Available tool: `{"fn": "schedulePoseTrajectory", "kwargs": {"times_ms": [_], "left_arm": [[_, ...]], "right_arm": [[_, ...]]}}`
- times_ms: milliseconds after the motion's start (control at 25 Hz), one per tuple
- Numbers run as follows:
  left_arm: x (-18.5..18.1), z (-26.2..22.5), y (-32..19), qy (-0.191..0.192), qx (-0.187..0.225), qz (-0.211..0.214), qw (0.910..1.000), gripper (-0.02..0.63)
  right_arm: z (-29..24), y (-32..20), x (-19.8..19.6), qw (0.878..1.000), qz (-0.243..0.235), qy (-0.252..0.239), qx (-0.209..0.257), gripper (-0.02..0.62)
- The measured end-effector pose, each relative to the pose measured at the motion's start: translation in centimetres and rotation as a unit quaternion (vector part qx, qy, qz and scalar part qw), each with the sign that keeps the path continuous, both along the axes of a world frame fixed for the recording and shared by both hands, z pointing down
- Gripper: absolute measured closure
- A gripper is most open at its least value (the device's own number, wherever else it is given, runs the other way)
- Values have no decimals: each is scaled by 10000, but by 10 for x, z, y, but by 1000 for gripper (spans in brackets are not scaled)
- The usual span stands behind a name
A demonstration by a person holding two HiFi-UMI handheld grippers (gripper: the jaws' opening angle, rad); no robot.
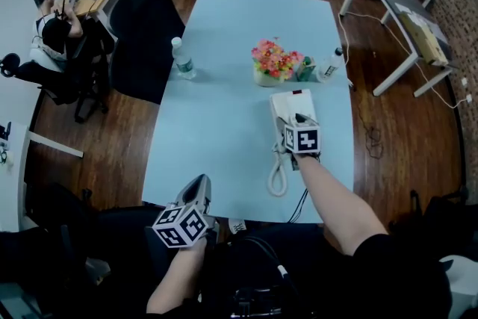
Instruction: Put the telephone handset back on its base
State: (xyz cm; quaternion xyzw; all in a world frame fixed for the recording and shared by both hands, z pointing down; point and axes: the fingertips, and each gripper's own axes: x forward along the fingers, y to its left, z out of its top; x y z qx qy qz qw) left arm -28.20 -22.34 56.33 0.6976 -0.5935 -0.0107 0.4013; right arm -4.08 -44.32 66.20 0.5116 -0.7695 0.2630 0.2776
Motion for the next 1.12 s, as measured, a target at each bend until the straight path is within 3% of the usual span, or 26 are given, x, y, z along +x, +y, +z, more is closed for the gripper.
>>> {"fn": "schedulePoseTrajectory", "kwargs": {"times_ms": [120,200,280,320,440,640,1000,1120], "left_arm": [[4,-4,-1,15,70,104,9999,606],[8,-6,2,17,102,213,9997,606],[12,-6,5,12,115,351,9993,606],[15,-6,7,10,115,436,9990,606],[26,-5,15,-18,103,775,9969,606],[54,-4,24,-165,81,1503,9885,606],[133,-19,68,-244,172,2299,9728,606],[166,-19,91,-220,171,2308,9726,606]], "right_arm": [[-22,8,8,9988,99,-459,132,309],[-40,19,13,9949,138,-963,262,398],[-59,37,18,9872,177,-1539,371,568],[-69,49,18,9825,164,-1811,410,588],[-93,93,18,9692,96,-2420,453,588],[-126,164,18,9568,80,-2844,593,588],[-131,267,41,9577,-354,-2809,517,588],[-139,292,62,9529,-536,-2930,564,588]]}}
